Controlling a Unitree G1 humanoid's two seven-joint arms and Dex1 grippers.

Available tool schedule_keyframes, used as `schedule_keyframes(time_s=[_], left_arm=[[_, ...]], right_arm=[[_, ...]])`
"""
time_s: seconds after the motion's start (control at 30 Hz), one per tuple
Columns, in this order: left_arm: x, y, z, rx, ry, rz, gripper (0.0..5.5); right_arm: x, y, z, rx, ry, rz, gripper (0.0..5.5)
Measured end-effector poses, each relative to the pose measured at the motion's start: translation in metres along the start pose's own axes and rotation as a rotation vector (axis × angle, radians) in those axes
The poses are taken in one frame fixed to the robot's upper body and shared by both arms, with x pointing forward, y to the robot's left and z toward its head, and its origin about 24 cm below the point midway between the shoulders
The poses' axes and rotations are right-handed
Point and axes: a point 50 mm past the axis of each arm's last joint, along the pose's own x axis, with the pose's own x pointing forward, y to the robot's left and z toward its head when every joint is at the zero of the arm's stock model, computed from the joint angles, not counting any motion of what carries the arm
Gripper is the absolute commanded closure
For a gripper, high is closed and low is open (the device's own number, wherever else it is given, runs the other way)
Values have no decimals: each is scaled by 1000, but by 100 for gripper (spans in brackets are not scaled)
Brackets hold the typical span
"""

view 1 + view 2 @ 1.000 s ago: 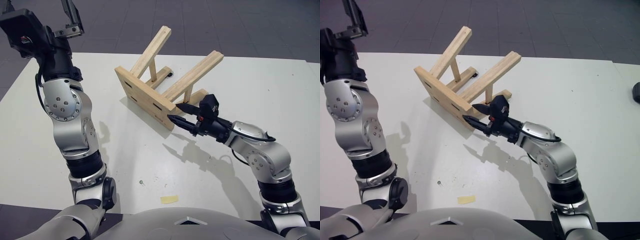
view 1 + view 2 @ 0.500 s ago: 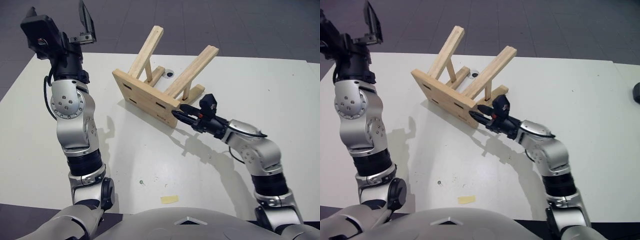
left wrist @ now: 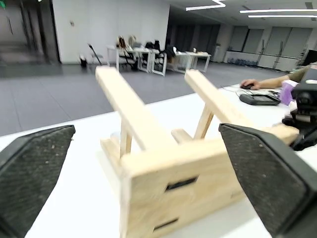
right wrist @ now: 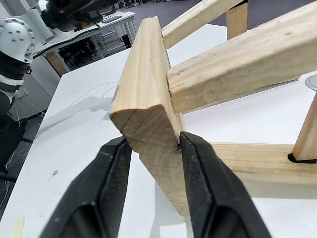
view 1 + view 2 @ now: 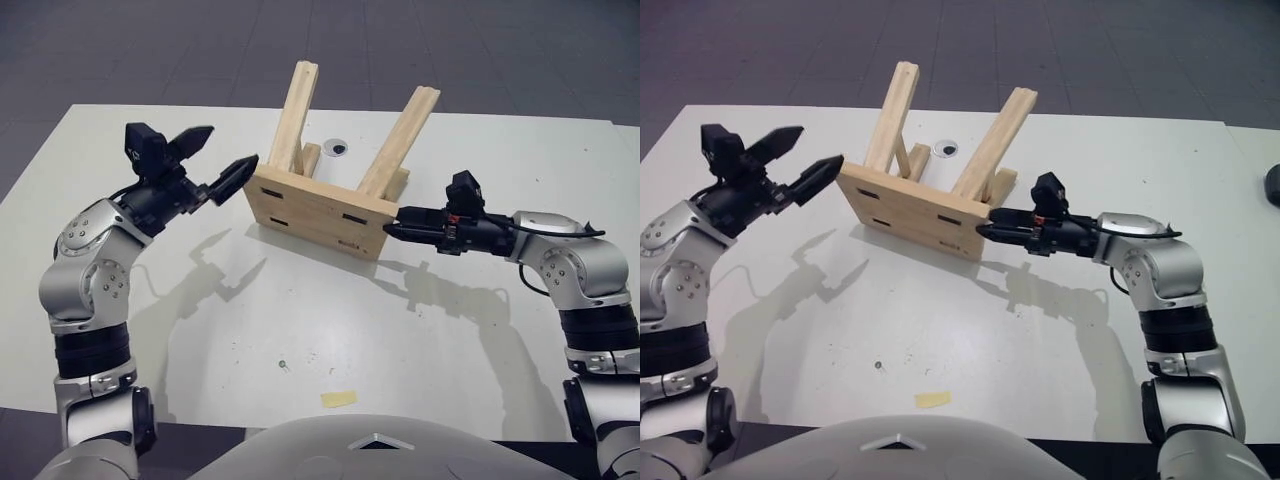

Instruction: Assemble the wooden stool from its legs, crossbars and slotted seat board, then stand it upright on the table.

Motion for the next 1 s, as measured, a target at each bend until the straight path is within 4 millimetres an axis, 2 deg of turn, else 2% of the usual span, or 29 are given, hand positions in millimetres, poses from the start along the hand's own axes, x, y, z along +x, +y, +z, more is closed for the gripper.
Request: schedule_keyframes(time_s=[0.17,0.33,0.5,0.7,1.0], left_arm=[[7,0,-22,-77,108,-140,10],[19,-3,-32,-86,185,-243,10],[24,2,-29,-42,184,-251,97],[19,2,-22,-45,169,-259,214],[12,4,-19,-48,186,-272,244]], right_arm=[[-6,-1,-2,4,18,42,400],[-6,-1,0,4,31,71,400],[-5,-2,1,-3,54,82,400],[-5,-3,2,-6,65,91,400],[-6,-2,9,24,80,102,400]])
